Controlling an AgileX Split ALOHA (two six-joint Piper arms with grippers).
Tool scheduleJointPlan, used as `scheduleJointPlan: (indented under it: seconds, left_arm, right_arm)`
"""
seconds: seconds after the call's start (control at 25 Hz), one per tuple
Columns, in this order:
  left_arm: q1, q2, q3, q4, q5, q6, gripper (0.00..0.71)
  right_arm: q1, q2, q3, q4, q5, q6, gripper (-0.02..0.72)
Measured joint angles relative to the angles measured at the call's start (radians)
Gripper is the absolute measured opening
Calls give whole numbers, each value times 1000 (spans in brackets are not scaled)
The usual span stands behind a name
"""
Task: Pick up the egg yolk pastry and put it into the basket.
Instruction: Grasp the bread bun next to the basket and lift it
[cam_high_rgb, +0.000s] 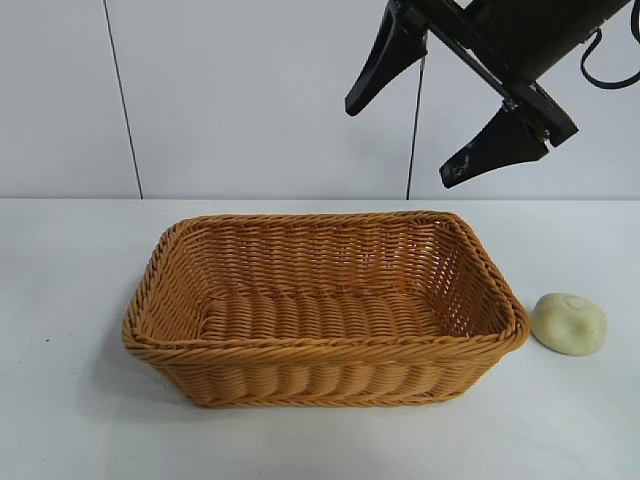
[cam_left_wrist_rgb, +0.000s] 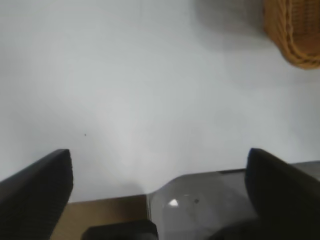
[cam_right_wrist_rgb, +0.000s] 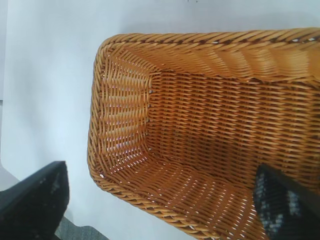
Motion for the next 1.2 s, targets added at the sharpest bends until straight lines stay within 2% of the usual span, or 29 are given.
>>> scheduleJointPlan:
  seconds: [0.24, 0.36, 0.64, 0.88, 1.04, 1.12, 1.2]
  left_arm:
    - [0, -323, 227, 0, -110, -4, 687]
    - [0, -455, 293, 0, -140, -13, 687]
    - [0, -672, 302, 0, -152, -17, 687]
    - [0, -845, 302, 0, -152, -18, 687]
    - [0, -944, 302, 12, -152, -18, 687]
    - [0, -974, 302, 30, -152, -18, 687]
    - [0, -993, 302, 40, -151, -18, 687]
  right_arm:
    - [0, 0, 0, 0, 0, 0, 694]
    - [0, 0, 0, 0, 0, 0, 694]
    - [0, 0, 0, -1, 0, 0, 694]
    - [0, -1, 0, -49, 2, 0, 694]
    - [0, -7, -30, -114, 22, 14, 694]
    - [0, -9, -70, -176, 51, 44, 694]
    - [1, -9, -111, -273, 79, 97, 694]
